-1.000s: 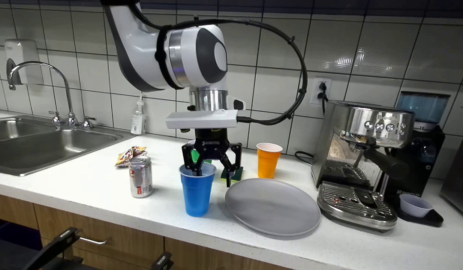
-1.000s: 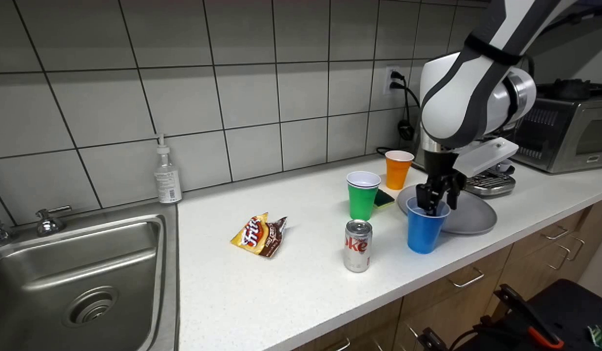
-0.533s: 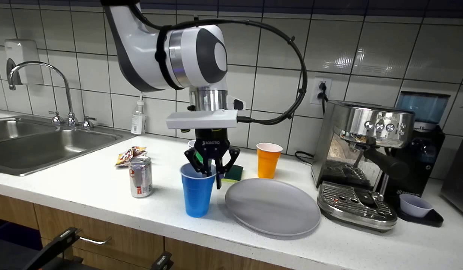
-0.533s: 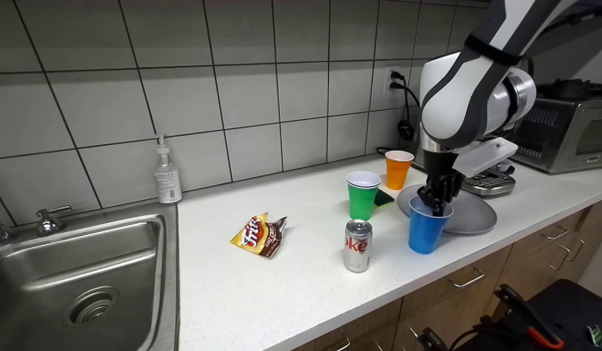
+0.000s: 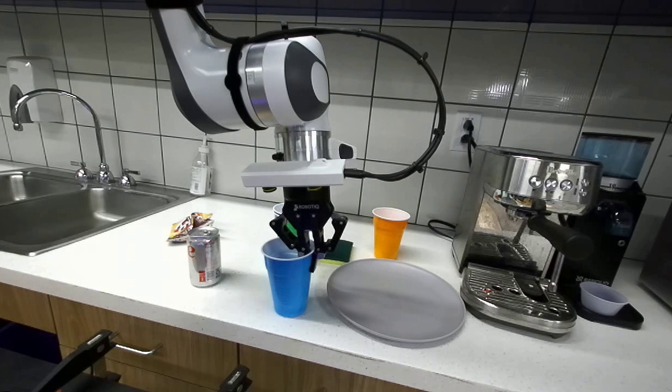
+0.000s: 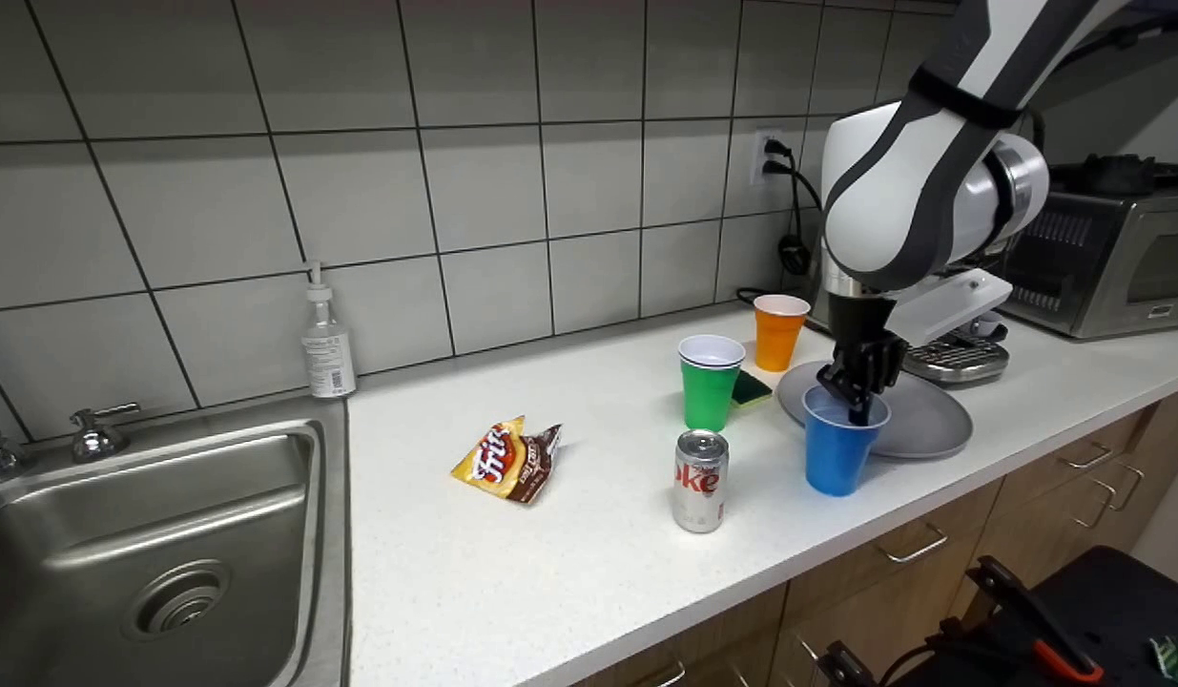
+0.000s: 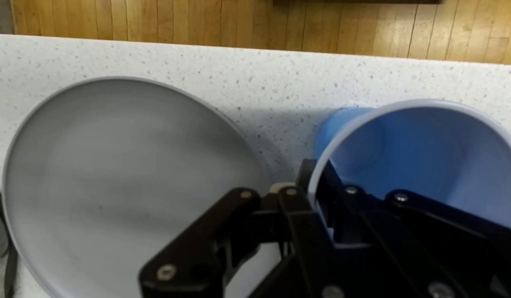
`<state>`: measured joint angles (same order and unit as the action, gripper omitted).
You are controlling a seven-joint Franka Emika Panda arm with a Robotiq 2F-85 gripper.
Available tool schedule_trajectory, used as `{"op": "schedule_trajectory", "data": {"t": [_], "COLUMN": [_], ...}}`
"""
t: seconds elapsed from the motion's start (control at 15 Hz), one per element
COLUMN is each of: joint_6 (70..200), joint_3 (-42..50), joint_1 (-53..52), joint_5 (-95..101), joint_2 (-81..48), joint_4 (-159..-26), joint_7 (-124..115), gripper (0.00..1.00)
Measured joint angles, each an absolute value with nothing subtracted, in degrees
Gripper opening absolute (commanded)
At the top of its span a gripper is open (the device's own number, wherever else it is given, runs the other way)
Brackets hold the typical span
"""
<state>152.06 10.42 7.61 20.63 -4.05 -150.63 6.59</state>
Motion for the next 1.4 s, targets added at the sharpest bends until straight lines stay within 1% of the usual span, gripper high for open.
{"op": "schedule_trajectory", "data": {"t": [0.33,0.73,1.4], "joint_6": [152.1,151.9,149.4], "joint_3": [10.4,10.1,10.1], "joint_1": [7.6,7.5,6.9], "joint_5": [19.5,10.0,0.8], "joint_2": [-3.0,1.0,7.5], "joint_4": [-150.6,-150.6,-150.5], "joint_7": [7.1,13.9,19.9], "gripper": [0.01,0.01,0.01]}}
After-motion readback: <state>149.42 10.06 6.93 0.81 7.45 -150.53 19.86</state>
